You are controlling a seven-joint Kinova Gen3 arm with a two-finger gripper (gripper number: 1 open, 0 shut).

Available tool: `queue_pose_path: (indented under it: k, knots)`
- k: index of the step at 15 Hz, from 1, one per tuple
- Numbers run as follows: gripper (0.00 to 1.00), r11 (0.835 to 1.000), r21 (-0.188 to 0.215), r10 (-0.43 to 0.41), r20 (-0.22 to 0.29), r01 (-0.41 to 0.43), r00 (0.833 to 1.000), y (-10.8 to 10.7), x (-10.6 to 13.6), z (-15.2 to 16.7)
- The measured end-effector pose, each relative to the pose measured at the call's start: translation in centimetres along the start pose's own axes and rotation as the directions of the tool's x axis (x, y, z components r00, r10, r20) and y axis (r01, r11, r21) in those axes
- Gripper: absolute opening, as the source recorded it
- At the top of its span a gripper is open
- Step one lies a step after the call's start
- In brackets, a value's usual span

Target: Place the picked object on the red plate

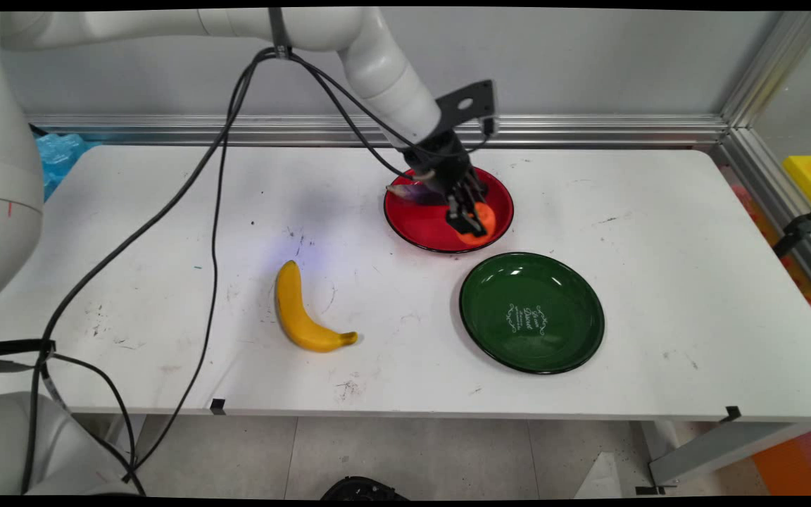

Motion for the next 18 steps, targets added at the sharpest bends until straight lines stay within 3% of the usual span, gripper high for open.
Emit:
queue_pose_path:
  k: [7,16,17,18]
  knots:
    - [0.0,0.999,0.037,-0.006,0.02,0.005,1.0,-4.5,-3.6,0.9]
    - [0.0,0.999,-0.006,-0.035,0.002,0.035,0.999,-5.9,-5.5,3.7]
    - [1.0,0.999,-0.012,-0.037,0.0,0.037,0.999,-6.0,-5.6,3.9]
    - [1.0,0.999,-0.017,-0.039,-0.003,0.039,0.999,-6.0,-5.6,4.0]
